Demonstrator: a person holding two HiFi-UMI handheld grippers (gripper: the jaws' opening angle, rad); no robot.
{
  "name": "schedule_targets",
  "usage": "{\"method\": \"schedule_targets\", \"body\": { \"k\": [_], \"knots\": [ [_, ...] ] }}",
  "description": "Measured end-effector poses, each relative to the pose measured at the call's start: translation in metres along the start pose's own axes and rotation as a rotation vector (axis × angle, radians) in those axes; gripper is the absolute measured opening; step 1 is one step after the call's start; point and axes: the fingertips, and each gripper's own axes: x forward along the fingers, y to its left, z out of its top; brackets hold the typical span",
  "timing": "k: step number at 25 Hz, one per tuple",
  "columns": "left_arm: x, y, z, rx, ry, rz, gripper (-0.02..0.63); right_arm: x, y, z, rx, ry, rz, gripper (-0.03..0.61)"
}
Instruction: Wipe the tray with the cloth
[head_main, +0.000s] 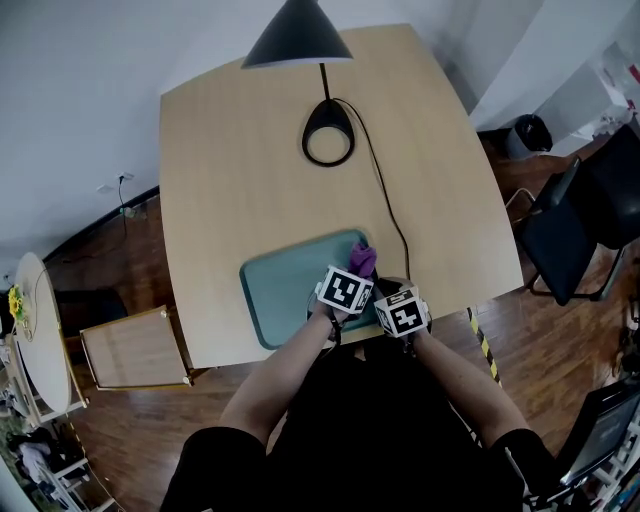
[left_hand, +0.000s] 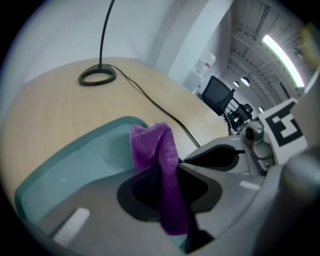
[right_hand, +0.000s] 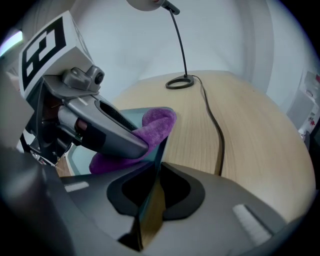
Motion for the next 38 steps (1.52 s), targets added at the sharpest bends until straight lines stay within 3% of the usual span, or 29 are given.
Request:
{"method": "schedule_targets", "body": {
  "k": [3,8,13,17,23,25,28,30,35,38],
  "knots": [
    [0.005,-0.005,0.002,-0.014,-0.005,-0.023,0.115,0.0,-0.002,-0.002,-0.003,0.003,-0.001,0.041],
    [-0.009,0.003,0.0,-0.128,-0.071,-0.088,0.115,0.001,-0.004,-0.003,-0.003,0.012,0.0,0.041],
    [-0.041,0.028,-0.024,-0.199,-0.139,-0.074,0.115,0.004,-0.007,-0.007,-0.006,0.03,-0.002,0.041],
    [-0.086,0.071,-0.054,-0.321,-0.227,-0.028,0.115,0.004,-0.008,-0.003,-0.014,0.028,-0.002,0.042],
    [-0.164,0.146,-0.12,-0.483,-0.305,0.154,0.115,0.001,-0.008,-0.002,-0.009,0.034,0.003,0.043],
    [-0.182,0.164,-0.139,-0.479,-0.295,0.238,0.115,0.001,-0.008,-0.002,-0.003,0.036,0.005,0.043],
    [-0.198,0.18,-0.159,-0.412,-0.241,0.36,0.115,0.002,-0.007,-0.001,-0.001,0.034,0.003,0.042],
    [-0.194,0.183,-0.167,-0.381,-0.189,0.398,0.115,0.003,-0.007,0.0,-0.006,0.032,0.001,0.043],
    [-0.167,0.162,-0.156,-0.367,-0.156,0.352,0.115,0.003,-0.005,-0.002,-0.002,0.023,-0.001,0.042],
    [-0.143,0.14,-0.138,-0.362,-0.164,0.251,0.115,0.003,-0.004,0.0,0.001,0.016,-0.004,0.041]
  ]
}}
